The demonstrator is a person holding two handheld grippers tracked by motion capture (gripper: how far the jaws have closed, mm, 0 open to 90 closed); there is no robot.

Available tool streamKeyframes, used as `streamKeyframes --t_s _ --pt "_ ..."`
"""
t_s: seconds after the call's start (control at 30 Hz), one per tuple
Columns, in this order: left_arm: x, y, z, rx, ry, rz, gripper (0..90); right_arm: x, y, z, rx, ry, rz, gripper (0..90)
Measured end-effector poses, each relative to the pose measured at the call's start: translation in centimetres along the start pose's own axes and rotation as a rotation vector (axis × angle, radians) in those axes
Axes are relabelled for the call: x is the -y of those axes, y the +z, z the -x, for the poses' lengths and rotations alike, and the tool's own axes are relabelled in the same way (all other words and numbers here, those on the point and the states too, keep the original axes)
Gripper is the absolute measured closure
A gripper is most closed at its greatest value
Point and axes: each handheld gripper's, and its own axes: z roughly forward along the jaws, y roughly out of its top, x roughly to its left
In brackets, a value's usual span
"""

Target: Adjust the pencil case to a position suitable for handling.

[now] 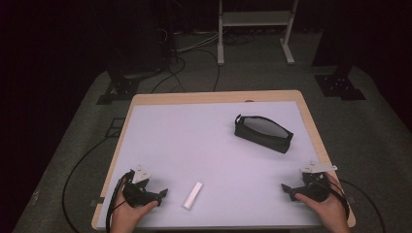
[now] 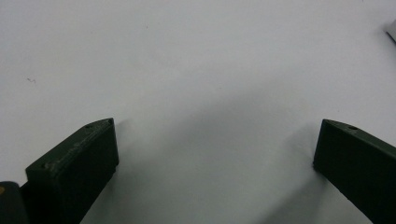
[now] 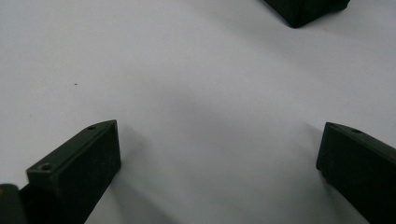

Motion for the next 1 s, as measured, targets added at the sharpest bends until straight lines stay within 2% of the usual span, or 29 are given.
streamKeyframes --t_s 0.47,0.53,0.57,0.67,0.73,0.8,1.0 --pt "0.0 0.0 0.0 0.001 0.001 0.001 0.0 0.0 0.0 0.0 0.001 -0.003 -0.003 0.0" --pt "0.0 0.0 0.0 0.001 0.001 0.001 0.0 -0.1 -0.2 -0.1 -0.004 -0.005 0.007 7.3" --pt "0.0 0.0 0.0 0.002 0.001 0.001 0.0 -0.1 -0.5 0.0 -0.004 -0.008 0.024 19.6" --pt "0.0 0.0 0.0 0.002 -0.001 0.0 0.0 -0.2 -0.6 0.1 -0.001 -0.009 0.024 20.0" --pt "0.0 0.0 0.0 0.002 0.0 0.0 0.0 -0.4 -0.8 0.2 -0.01 -0.006 0.037 25.0" --pt "0.0 0.0 0.0 0.002 0.0 0.001 0.0 -0.5 -0.9 0.2 -0.013 -0.007 0.045 25.8" --pt "0.0 0.0 0.0 0.003 -0.001 0.001 0.0 -1.5 -1.5 0.5 -0.03 -0.03 0.072 29.5"
